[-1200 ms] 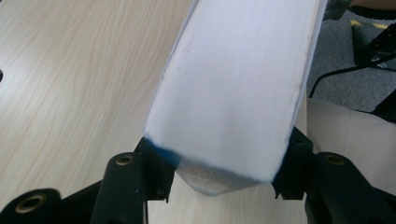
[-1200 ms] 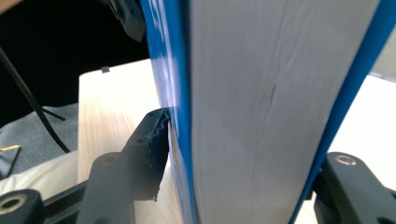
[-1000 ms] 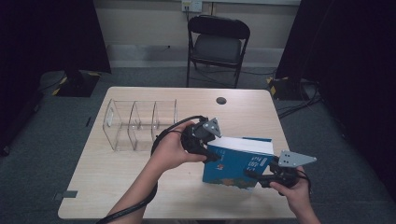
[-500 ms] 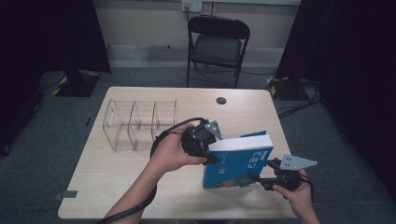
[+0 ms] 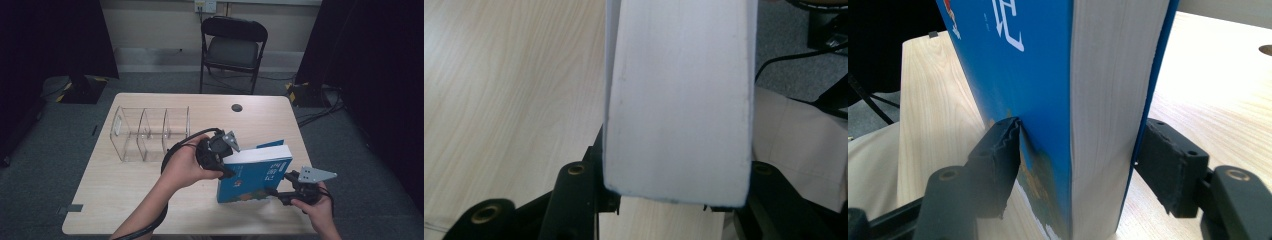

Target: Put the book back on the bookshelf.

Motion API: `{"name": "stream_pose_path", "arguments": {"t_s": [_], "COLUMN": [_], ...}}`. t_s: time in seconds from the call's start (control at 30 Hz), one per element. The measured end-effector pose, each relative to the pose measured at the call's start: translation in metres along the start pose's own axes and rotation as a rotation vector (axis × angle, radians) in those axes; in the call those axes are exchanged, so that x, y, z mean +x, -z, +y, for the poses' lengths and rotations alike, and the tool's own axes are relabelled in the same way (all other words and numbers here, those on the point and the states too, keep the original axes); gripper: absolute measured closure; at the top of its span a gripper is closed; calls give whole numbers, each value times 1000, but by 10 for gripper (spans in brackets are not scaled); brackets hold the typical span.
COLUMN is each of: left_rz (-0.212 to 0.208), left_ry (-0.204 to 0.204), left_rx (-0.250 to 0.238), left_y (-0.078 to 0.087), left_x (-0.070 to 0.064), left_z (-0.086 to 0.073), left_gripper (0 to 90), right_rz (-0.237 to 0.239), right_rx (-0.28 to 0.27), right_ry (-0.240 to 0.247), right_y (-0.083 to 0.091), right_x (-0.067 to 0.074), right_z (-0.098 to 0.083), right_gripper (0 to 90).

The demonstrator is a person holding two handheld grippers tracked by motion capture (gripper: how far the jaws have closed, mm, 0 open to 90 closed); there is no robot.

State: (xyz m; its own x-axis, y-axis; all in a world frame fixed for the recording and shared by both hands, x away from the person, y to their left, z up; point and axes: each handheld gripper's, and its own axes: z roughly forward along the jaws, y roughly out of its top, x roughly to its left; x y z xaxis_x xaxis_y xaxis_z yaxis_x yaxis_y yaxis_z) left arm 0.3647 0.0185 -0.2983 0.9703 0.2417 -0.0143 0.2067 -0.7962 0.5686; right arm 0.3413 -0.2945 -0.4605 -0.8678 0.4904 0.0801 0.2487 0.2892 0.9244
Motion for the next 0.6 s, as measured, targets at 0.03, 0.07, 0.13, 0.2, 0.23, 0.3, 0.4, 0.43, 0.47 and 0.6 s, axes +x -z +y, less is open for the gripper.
{"name": "stream_pose_path", "arguments": {"t_s": [0.03, 0.07, 0.13, 0.2, 0.23, 0.3, 0.4, 0.43, 0.47, 0.6], "left_rz": [2, 5, 8, 9, 8, 13, 13, 12, 12, 11], "left_ry": [3, -3, -3, -9, -12, -19, -16, -24, -24, -16], "left_rx": [-24, -38, -45, -46, -47, -33, -23, -6, -6, 13], "left_y": [0, 0, 1, 1, 0, -1, -2, -3, -3, -6], "left_x": [-1, 0, -1, -1, -2, -2, -3, -1, -1, 0], "left_z": [1, 1, 2, 5, 9, 13, 16, 19, 19, 23], "left_gripper": [583, 575, 569, 563, 562, 560, 560, 560, 560, 561], "right_rz": [1, 1, -5, -3, -3, -2, -3, -2, -2, -3], "right_rx": [-1, -2, -1, 0, -1, 0, 0, -1, -1, -4], "right_ry": [-4, -7, -5, -7, -8, -9, -8, -8, -8, -10], "right_y": [0, 0, -1, -1, -1, -1, -1, -1, -1, -1], "right_x": [0, 0, 0, 0, 0, 0, 0, 0, 0, 0], "right_z": [0, 0, -1, -1, -2, -1, -1, -1, -1, -2], "right_gripper": [349, 349, 349, 349, 349, 349, 349, 349, 349, 349]}}
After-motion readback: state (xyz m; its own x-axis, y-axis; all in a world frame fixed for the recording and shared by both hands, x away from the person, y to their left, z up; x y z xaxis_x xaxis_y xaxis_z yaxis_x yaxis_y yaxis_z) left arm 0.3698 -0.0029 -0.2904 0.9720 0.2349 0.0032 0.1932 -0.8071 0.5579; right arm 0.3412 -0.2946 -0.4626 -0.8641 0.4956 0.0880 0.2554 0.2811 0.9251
